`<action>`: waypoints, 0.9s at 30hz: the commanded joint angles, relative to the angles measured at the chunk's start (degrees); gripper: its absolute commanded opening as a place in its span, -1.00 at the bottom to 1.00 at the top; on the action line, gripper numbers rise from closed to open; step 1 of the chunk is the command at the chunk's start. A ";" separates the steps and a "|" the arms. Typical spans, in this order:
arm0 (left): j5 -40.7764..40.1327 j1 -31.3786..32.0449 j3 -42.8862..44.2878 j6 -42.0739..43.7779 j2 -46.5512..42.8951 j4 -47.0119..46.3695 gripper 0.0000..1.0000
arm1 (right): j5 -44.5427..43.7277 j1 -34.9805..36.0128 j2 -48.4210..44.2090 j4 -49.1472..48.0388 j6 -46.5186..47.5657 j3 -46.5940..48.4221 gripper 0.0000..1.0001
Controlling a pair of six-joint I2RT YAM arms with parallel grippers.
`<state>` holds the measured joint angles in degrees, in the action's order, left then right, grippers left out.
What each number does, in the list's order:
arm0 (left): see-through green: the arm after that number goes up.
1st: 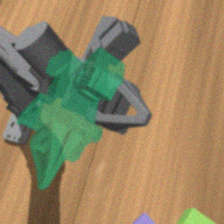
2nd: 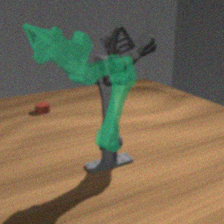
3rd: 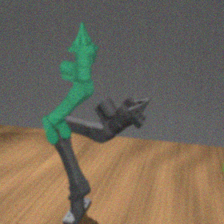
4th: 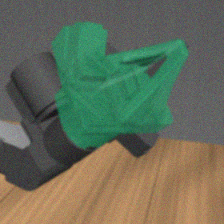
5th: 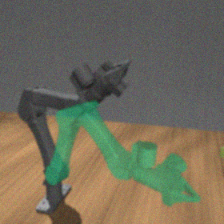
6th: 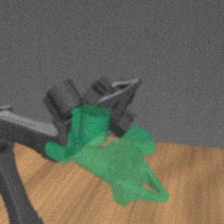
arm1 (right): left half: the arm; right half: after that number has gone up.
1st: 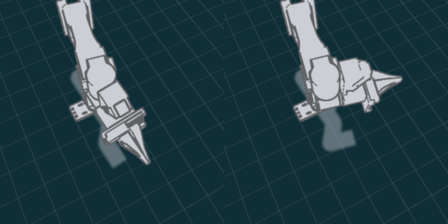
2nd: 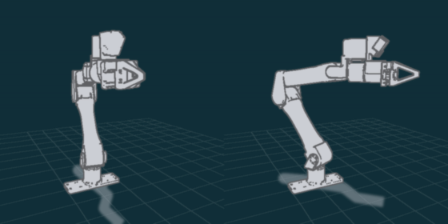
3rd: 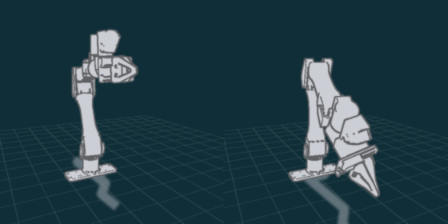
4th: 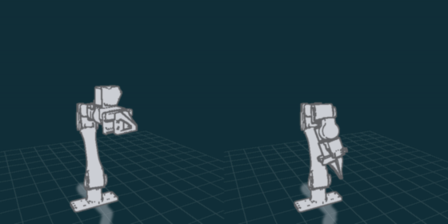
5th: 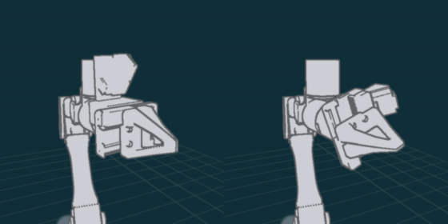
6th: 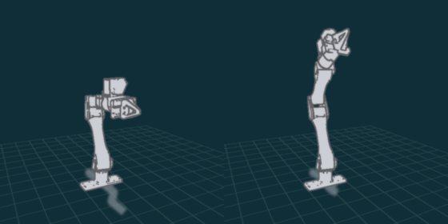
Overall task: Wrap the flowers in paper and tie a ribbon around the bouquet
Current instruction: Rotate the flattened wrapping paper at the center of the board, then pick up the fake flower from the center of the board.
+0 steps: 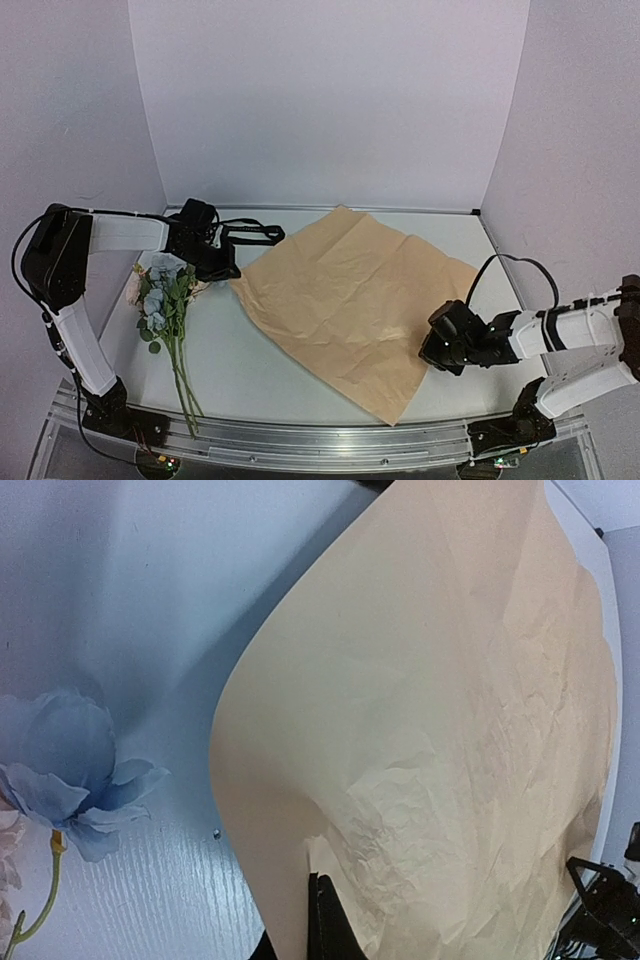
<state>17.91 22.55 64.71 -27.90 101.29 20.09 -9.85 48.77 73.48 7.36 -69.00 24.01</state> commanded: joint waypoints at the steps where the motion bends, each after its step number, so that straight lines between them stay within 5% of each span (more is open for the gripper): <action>1: 0.95 -0.12 -2.62 -0.17 -3.78 -2.12 -1.00 | -12.72 7.53 -3.27 3.90 -3.56 -0.28 -0.99; 6: -0.43 -0.11 -5.26 -0.55 -5.33 -2.21 -1.00 | -13.22 10.76 -3.76 6.54 -5.01 0.61 -0.72; 12: -3.49 -0.13 -5.47 0.05 -5.85 -2.01 -1.00 | -11.18 12.69 -5.09 11.04 -1.46 3.27 -0.05; 15: -4.82 -0.19 -2.90 1.13 -4.89 -0.65 -1.00 | -11.05 12.91 -7.74 17.21 0.82 4.75 0.33; 21: -4.79 -0.21 -0.75 1.69 -4.06 0.48 -0.95 | -11.20 13.18 -14.59 36.46 8.06 8.81 0.78; 23: -4.81 -0.22 -0.64 1.58 -4.64 0.90 -0.80 | -11.76 13.12 -16.91 39.62 11.46 9.56 0.95; 27: -6.66 -0.22 -0.73 0.06 -7.57 2.29 -0.26 | -11.76 12.91 -18.24 46.04 22.41 15.75 0.97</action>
<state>13.31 22.55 62.04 -27.27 98.15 20.89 -19.98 61.56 56.29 41.94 -58.64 32.96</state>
